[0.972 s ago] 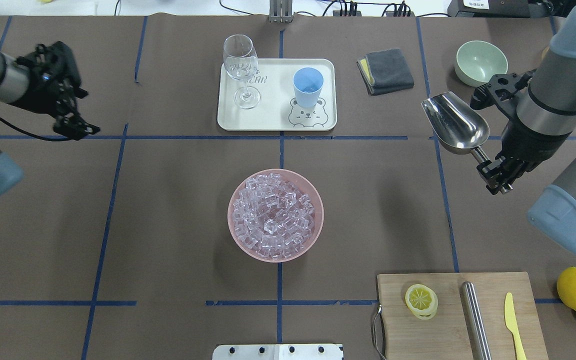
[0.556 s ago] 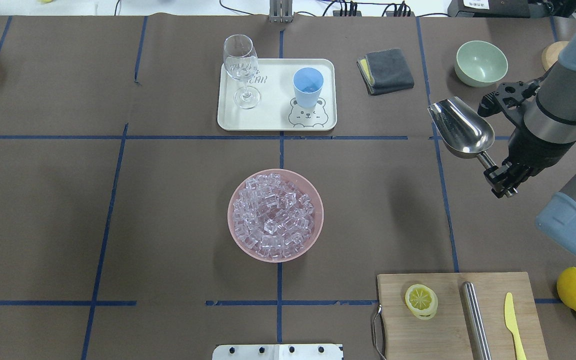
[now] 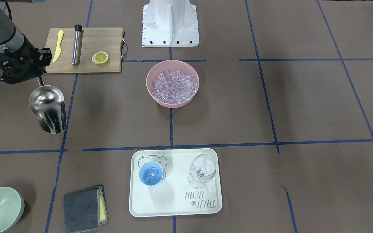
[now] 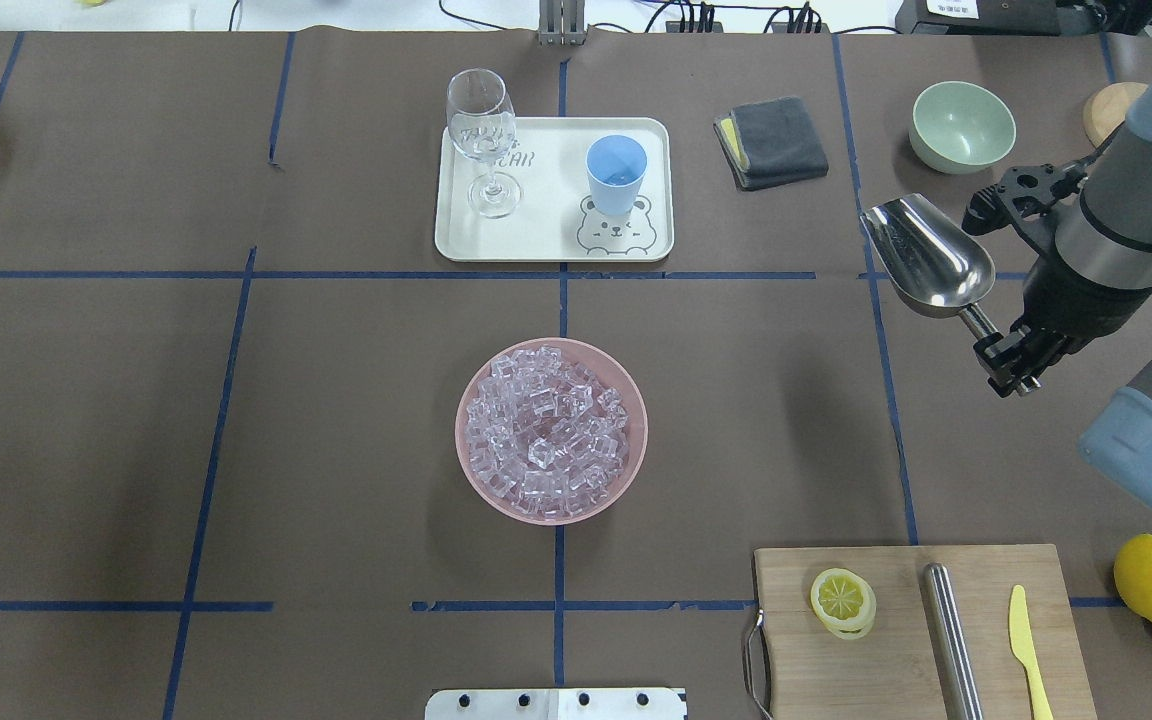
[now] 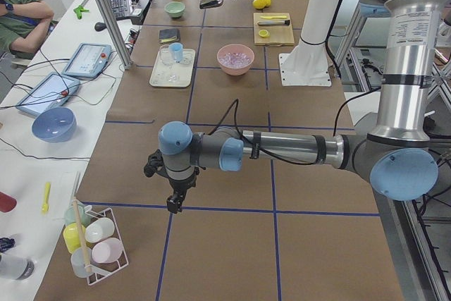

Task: Put ice in cup with scoop
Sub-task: 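Carry the scoop back and lower it to its spot on the table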

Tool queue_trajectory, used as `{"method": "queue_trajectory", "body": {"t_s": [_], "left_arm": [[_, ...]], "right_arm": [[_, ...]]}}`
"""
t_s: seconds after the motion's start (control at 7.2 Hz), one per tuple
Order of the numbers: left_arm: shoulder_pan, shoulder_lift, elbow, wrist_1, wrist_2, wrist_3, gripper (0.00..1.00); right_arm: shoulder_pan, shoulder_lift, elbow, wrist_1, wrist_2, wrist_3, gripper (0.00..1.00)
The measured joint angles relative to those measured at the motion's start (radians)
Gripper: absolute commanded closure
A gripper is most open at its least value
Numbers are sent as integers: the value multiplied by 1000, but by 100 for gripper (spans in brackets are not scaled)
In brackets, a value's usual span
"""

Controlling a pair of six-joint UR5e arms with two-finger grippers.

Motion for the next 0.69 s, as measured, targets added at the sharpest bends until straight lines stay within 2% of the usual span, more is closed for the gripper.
{"method": "queue_trajectory", "body": {"t_s": [0.28,0.69], "left_arm": [[-28,38,-5,-13,-77,-3,0],[-33,42,-8,-16,-91,-3,0]], "right_arm": [[0,-98,1,158,2,76,100],[-29,-295,-15,482,9,387,100]]}}
